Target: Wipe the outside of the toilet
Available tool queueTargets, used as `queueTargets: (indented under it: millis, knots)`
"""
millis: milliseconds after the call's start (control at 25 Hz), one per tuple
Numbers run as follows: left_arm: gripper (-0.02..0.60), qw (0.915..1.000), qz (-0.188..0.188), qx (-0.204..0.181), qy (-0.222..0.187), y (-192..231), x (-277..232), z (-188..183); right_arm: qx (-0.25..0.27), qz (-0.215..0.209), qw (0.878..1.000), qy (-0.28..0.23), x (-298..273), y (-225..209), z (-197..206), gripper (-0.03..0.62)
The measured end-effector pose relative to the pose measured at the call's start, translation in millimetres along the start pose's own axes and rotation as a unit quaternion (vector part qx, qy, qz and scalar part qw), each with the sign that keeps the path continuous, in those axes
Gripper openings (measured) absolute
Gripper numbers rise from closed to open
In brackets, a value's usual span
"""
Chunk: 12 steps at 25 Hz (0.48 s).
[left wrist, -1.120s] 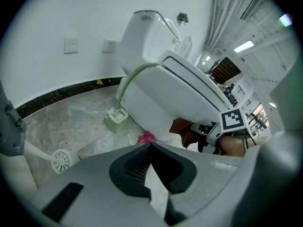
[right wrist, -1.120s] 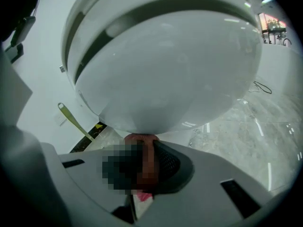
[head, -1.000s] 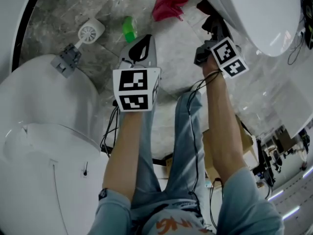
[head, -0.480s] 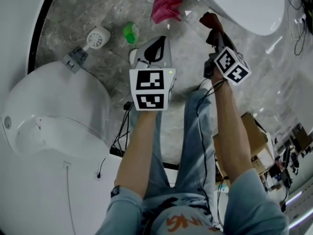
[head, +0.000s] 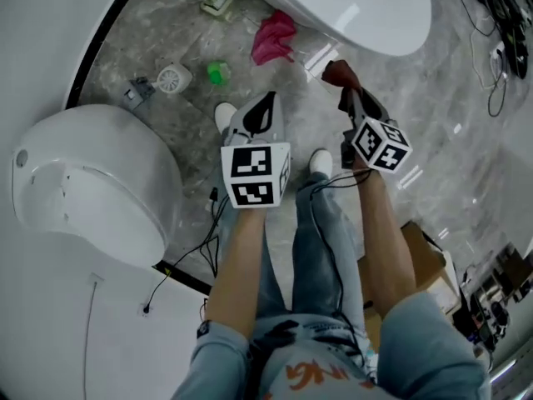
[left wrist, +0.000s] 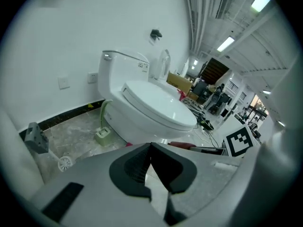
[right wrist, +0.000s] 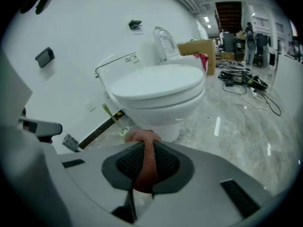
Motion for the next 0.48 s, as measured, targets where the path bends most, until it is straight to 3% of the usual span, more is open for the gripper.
queueTargets:
  millis: [200,480]
  knots:
    - [-0.002,0.9979,-0.038,0.041,-0.034,-51.5,51.4,-7.4,0.063,-0.061,0.996,0.003,58.3,10.6,-38.2,0.040]
    - [-0.002,0.9890,-0.076,0.074,-0.103,-122.5,122.6,-53.5,0.130,-0.129,0.982,-0.037,147.7,39.9,-106.0,0.040]
Point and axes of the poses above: the fingertips, and each gripper's own axes: x backward along the fingers, y to its left, z out of its underside, the point moved 3 cm from there along x, backward along the fingers, and after that the axes turned 8 degrees about -x, right-handed, at the moved point
